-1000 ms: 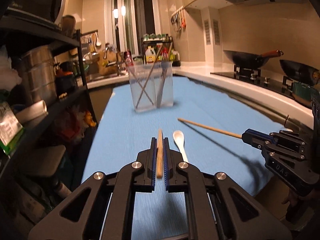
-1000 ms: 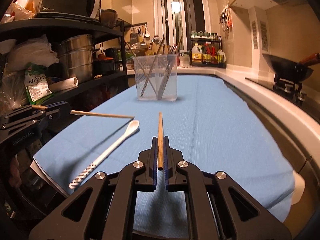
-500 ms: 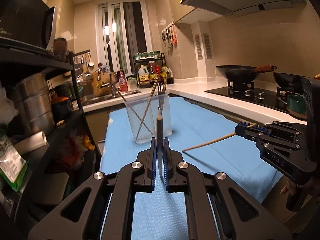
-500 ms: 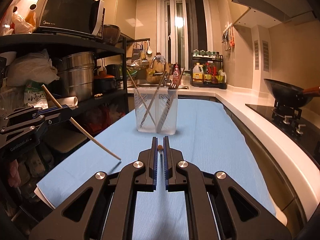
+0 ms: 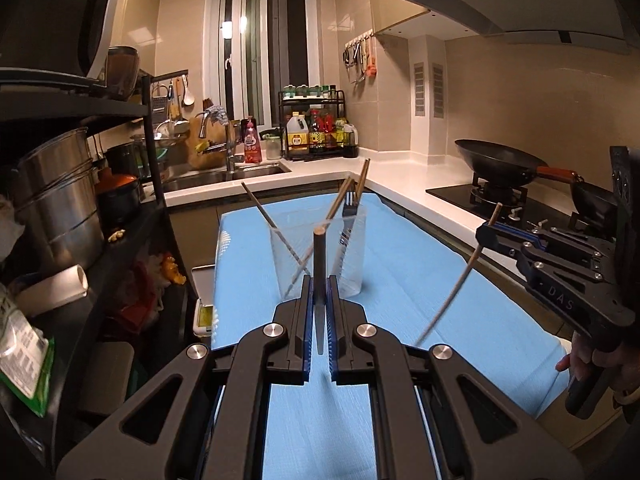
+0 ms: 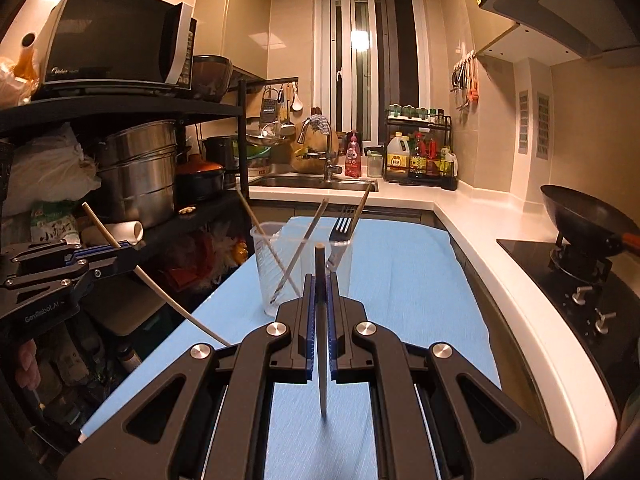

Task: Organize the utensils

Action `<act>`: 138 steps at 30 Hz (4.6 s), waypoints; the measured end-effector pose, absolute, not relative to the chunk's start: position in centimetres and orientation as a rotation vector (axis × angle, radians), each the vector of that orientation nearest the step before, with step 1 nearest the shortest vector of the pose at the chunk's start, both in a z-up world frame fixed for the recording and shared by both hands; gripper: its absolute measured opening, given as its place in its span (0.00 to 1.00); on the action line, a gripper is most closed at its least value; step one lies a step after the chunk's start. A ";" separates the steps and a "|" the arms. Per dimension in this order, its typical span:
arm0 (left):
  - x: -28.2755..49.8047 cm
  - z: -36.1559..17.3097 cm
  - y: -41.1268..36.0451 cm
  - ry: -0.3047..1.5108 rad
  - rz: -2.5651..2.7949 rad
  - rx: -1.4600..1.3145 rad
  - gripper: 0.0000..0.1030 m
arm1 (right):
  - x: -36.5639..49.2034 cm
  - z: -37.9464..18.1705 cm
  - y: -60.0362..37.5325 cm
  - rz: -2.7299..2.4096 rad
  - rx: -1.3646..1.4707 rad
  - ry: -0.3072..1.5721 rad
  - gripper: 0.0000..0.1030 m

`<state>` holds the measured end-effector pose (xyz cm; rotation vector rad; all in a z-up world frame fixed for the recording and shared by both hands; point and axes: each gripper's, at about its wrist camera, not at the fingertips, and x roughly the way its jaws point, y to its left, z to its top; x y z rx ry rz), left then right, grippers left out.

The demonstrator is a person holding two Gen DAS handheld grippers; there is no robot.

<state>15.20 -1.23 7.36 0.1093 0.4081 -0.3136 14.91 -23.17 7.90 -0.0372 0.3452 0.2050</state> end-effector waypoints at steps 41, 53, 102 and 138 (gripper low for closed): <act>35.0 17.1 -3.5 0.508 -0.313 0.125 0.06 | 33.8 18.5 -21.3 0.195 0.010 0.263 0.05; 36.8 13.9 -2.5 0.690 -0.341 0.076 0.06 | 35.7 15.5 -21.1 0.205 0.017 0.374 0.05; 34.8 13.6 -2.1 0.713 -0.310 0.106 0.06 | 32.6 14.8 -23.1 0.202 0.041 0.401 0.05; 46.8 11.9 -2.7 0.747 -0.324 0.110 0.06 | 45.2 13.7 -24.2 0.172 0.045 0.469 0.05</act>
